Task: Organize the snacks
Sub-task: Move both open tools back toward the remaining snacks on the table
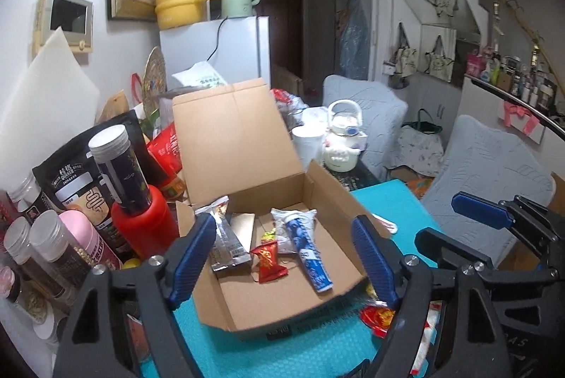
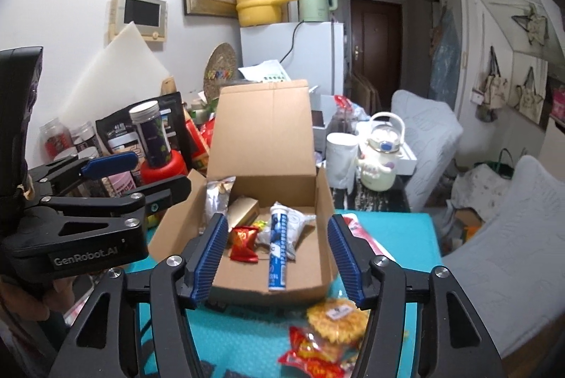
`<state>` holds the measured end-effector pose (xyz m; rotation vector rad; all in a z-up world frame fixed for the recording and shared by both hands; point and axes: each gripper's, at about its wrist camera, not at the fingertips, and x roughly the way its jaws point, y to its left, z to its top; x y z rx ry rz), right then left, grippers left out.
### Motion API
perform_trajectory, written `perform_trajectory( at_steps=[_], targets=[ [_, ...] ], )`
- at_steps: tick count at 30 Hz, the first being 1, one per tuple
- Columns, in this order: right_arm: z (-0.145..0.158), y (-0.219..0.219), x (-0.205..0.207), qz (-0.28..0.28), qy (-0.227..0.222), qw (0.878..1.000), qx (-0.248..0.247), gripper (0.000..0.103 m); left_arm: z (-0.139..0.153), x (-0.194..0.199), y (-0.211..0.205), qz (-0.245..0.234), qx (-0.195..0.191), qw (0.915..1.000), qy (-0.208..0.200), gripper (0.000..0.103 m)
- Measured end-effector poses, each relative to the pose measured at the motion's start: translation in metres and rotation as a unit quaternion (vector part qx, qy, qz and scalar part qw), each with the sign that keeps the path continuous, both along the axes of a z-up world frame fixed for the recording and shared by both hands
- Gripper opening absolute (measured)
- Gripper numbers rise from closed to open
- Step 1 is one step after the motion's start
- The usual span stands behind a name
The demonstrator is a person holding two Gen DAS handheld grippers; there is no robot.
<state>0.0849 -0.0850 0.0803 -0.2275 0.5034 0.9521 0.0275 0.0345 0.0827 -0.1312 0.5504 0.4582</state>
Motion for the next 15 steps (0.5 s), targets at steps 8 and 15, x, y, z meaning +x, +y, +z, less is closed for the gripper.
perform_trajectory(
  at_steps=[8, 15],
  targets=[
    [-0.001, -0.036, -0.027, -0.023, -0.007, 1.0, 0.007, 0.066, 0.002, -0.026, -0.035, -0.039, 0.007, 0.9991, -0.012, 0.079],
    [-0.011, -0.064, -0.043, -0.042, 0.0, 0.999, 0.01, 0.066, -0.01, -0.039, -0.059, -0.071, -0.004, 0.9975, -0.007, 0.079]
  ],
)
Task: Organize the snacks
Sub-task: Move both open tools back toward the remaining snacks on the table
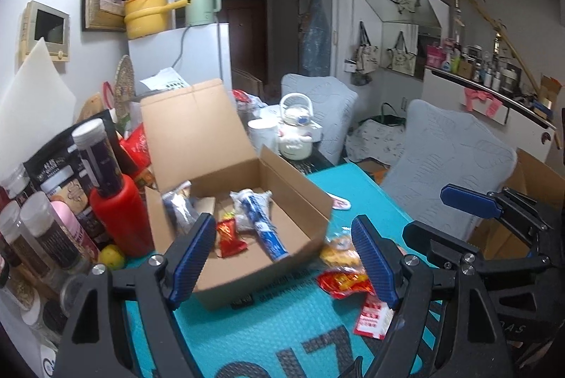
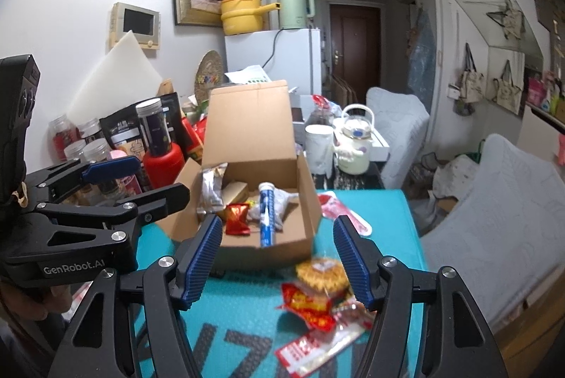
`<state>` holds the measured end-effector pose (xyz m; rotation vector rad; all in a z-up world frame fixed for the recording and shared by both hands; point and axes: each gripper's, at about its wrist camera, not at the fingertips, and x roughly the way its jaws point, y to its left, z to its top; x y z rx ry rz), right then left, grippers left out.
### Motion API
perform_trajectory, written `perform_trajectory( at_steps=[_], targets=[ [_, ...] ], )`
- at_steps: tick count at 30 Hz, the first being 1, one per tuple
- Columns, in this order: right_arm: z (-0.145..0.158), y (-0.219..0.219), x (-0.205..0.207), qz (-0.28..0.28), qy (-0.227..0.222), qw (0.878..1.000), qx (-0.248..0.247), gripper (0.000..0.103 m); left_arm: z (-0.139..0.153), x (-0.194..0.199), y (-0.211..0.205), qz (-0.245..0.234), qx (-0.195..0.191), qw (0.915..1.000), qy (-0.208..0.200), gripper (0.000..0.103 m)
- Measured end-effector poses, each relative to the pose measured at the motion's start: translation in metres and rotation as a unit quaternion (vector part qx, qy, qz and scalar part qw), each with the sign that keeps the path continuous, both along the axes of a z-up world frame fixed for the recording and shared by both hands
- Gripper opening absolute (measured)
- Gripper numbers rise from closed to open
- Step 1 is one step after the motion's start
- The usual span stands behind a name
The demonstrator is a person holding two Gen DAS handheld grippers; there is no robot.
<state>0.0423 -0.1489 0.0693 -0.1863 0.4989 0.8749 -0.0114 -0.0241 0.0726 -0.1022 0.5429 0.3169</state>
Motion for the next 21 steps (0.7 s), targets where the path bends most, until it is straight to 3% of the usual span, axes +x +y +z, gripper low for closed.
perform_trajectory(
  at_steps=[11, 21],
  targets=[
    [-0.03, -0.035, 0.0, -0.045, 0.018, 0.999, -0.01, 0.066, -0.034, 0.006, -0.03, -0.032, -0.026, 0.9987, 0.029, 0.079],
    [-0.078, -0.06, 0.024, -0.096, 0.064, 0.993, -0.035, 0.066, -0.075, 0.025, -0.039, -0.04, -0.051, 0.9963, 0.056, 0.079]
  ],
)
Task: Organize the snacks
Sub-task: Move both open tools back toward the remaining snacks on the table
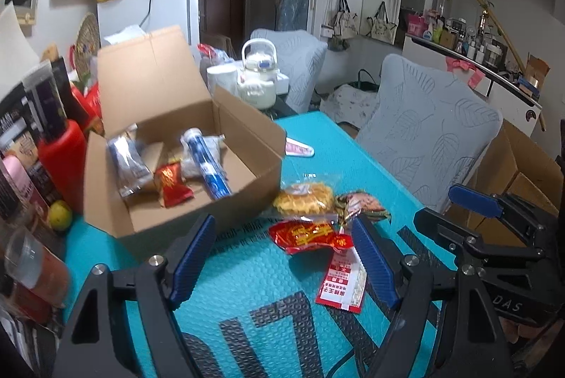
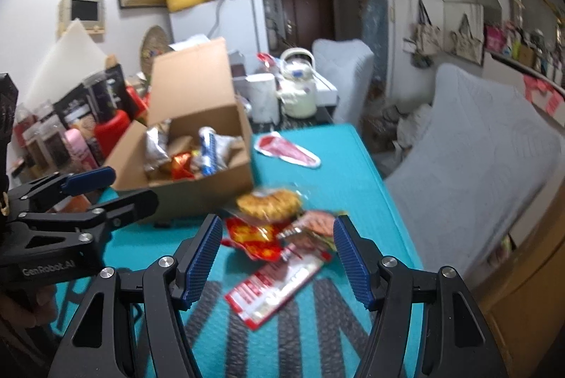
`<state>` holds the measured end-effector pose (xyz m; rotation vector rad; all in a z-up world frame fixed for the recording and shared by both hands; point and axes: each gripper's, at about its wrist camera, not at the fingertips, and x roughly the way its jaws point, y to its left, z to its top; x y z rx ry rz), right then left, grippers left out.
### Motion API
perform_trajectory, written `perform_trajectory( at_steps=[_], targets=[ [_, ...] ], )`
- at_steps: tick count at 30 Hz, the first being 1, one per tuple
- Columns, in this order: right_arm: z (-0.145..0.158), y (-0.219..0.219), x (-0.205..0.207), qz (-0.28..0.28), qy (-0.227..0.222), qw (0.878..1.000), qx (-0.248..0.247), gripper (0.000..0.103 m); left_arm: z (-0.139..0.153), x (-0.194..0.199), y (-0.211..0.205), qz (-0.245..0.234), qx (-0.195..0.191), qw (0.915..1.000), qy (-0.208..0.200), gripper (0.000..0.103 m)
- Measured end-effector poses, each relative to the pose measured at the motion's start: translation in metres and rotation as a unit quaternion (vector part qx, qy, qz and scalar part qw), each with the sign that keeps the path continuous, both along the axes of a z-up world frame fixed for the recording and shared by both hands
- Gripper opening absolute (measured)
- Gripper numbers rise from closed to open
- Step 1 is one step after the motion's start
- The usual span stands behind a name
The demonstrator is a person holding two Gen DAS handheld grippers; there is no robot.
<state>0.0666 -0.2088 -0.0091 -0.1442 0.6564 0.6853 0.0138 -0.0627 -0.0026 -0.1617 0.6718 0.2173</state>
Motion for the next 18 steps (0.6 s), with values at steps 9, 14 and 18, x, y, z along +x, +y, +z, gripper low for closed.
perform_trajectory(
  at_steps=[9, 14, 18],
  targets=[
    [-0.041, -0.008, 0.024, -0.019, 0.038, 0.999, -0.021, 0.066, -0.039, 0.029, 0.001, -0.009, -0.039, 0.9983, 0.042, 0.079],
    [-0.06, -0.01, 0.038, -0.022, 0.064, 0.997, -0.028, 0.066, -0.057, 0.052, 0.0, -0.02, -0.057, 0.9958, 0.068, 0.079],
    [-0.07, -0.011, 0.051, -0.026, 0.078, 0.996, -0.037, 0.066, -0.072, 0.074, 0.001, -0.013, -0.061, 0.9936, 0.093, 0.079]
  ],
)
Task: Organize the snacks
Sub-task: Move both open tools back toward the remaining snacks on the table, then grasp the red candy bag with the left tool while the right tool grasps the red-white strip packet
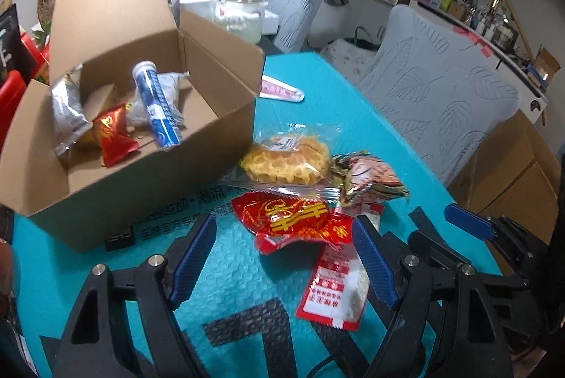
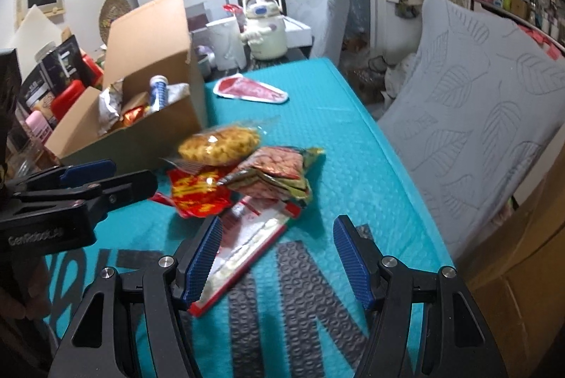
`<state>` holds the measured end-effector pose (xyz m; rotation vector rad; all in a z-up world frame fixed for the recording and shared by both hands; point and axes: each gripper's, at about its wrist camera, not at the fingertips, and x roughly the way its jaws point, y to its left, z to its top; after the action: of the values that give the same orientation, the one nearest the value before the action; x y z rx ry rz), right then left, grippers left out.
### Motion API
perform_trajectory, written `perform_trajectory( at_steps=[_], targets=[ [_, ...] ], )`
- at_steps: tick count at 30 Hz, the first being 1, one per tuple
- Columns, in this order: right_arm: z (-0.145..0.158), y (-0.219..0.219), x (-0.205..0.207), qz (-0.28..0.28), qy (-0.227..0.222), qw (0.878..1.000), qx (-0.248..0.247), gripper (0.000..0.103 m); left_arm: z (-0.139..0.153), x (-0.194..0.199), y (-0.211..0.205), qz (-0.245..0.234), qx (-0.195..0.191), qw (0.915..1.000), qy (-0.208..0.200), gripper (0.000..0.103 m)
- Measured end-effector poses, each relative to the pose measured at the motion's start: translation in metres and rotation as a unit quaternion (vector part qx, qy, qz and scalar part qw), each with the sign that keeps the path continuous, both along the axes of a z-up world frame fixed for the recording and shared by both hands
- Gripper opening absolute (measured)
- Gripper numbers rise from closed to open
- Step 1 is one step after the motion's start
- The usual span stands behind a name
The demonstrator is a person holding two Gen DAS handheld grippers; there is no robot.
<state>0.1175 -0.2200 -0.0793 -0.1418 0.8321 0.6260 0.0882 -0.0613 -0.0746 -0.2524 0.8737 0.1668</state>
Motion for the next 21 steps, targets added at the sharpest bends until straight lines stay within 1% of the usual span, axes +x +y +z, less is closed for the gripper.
perform_trajectory(
  at_steps=[2, 4, 7, 11, 16, 18, 21],
  targets=[
    [-0.003, -0.001, 0.006, -0.003, 0.005, 1.0, -0.003, 0.066, -0.007, 0.009, 0.001, 0.007, 0.001, 0.9999, 0.015, 0.079],
    [-0.005, -0.003, 0.012, -0.006, 0.01, 1.0, -0.005, 0.066, -0.015, 0.017, 0.003, 0.006, -0.005, 0.9996, 0.029, 0.079],
    [-0.008, -0.003, 0.019, -0.007, 0.015, 1.0, -0.009, 0.066, -0.027, 0.028, 0.004, -0.002, -0.032, 0.9983, 0.048, 0.079],
    [-0.013, -0.004, 0.026, -0.011, 0.028, 1.0, -0.009, 0.066, -0.041, 0.041, 0.005, -0.005, -0.059, 0.9956, 0.073, 0.079],
    [-0.018, -0.004, 0.033, -0.016, 0.04, 0.999, -0.013, 0.066, -0.059, 0.052, 0.013, 0.009, -0.09, 0.9909, 0.099, 0.079],
    [-0.019, -0.005, 0.035, -0.017, 0.045, 0.999, -0.014, 0.066, -0.06, 0.054, 0.013, 0.009, -0.086, 0.9916, 0.096, 0.079],
    [-0.021, -0.004, 0.037, -0.018, 0.05, 0.998, -0.016, 0.066, -0.061, 0.06, 0.005, 0.001, -0.059, 0.9926, 0.106, 0.08]
  ],
)
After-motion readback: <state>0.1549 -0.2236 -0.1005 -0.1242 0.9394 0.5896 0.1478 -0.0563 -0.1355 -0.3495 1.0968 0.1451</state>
